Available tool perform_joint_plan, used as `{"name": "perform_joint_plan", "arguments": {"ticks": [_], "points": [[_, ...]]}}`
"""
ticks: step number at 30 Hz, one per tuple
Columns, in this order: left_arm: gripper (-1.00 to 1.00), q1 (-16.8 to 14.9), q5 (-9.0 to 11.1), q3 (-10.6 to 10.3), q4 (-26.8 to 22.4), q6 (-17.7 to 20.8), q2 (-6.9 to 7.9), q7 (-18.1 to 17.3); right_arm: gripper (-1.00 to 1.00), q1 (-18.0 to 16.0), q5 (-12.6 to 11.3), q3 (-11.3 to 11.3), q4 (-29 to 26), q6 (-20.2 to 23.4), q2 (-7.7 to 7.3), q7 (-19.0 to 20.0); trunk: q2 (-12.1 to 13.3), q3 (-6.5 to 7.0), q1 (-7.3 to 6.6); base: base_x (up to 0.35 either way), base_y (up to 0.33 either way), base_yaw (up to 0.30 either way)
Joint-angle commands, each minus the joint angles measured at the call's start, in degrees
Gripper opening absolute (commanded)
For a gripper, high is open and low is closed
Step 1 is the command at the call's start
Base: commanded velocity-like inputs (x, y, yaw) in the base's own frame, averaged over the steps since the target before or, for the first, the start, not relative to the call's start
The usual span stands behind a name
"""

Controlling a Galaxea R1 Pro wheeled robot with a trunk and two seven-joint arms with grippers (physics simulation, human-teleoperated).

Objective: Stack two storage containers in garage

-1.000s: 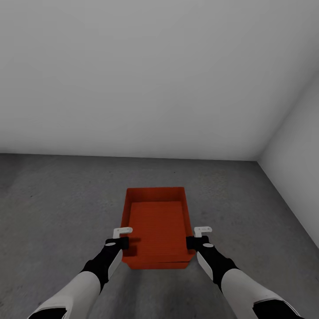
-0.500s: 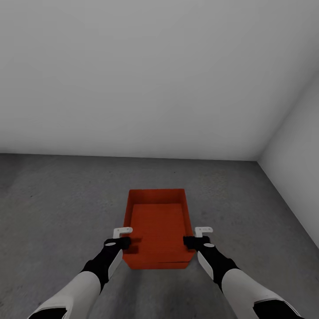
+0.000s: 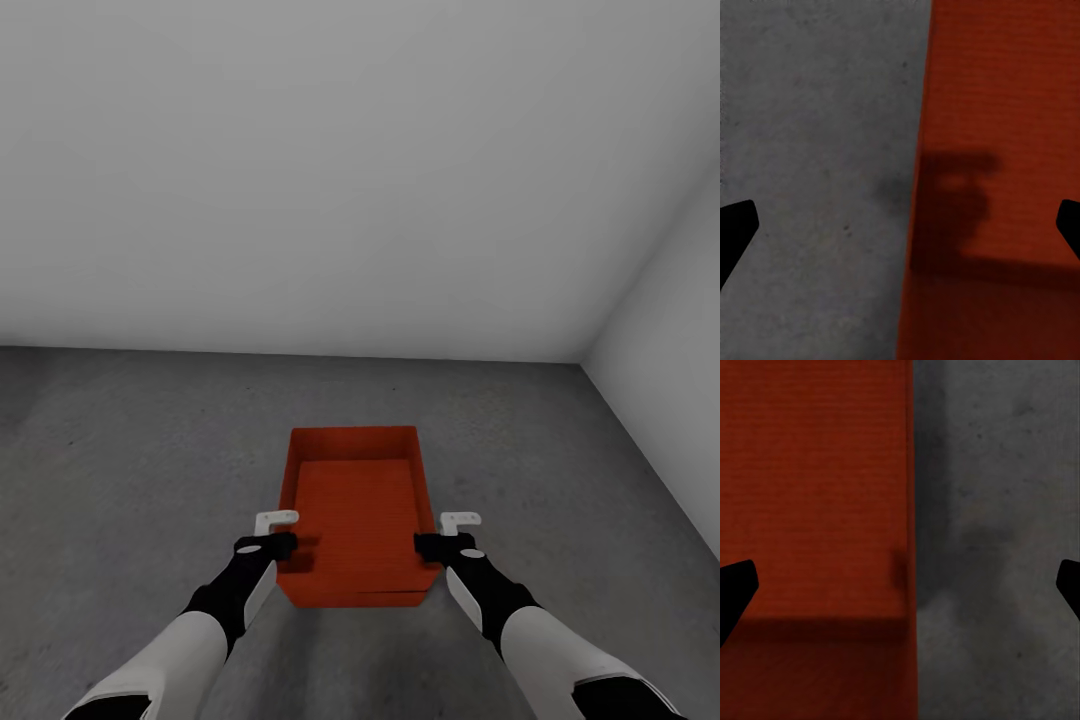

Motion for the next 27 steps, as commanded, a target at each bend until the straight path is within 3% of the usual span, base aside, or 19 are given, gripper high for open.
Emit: {"name": "perform_joint_plan", "arguments": {"ticks": [1, 17, 23, 27], "points": [[1.0, 0.0, -0.3, 0.3, -0.2, 0.3, -0.06, 0.1, 1.0, 0.0, -0.5, 0.5, -0.1, 0.4, -0.05, -0.4, 0.0, -0.04, 0.0, 0.0, 0.0, 0.0], [1.0, 0.0, 0.1, 0.3, -0.4, 0.3, -0.47, 0.2, 1.0, 0.0, -0.4, 0.5, -0.1, 0.4, -0.07, -0.4, 0.0, -0.04, 0.0, 0.0, 0.0, 0.0], [1.0, 0.0, 3.2, 0.3, -0.4, 0.3, -0.34, 0.1, 1.0, 0.0, -0.4, 0.5, -0.1, 0.4, -0.07, -0.4, 2.0, 0.86, -1.1, 0.0, 0.0, 0.0], [1.0, 0.0, 4.2, 0.2, -0.5, 0.3, -0.26, 0.0, 1.0, 0.0, -0.4, 0.5, -0.1, 0.4, -0.07, -0.4, 3.6, 1.58, -1.98, 0.0, 0.0, 0.0]]}}
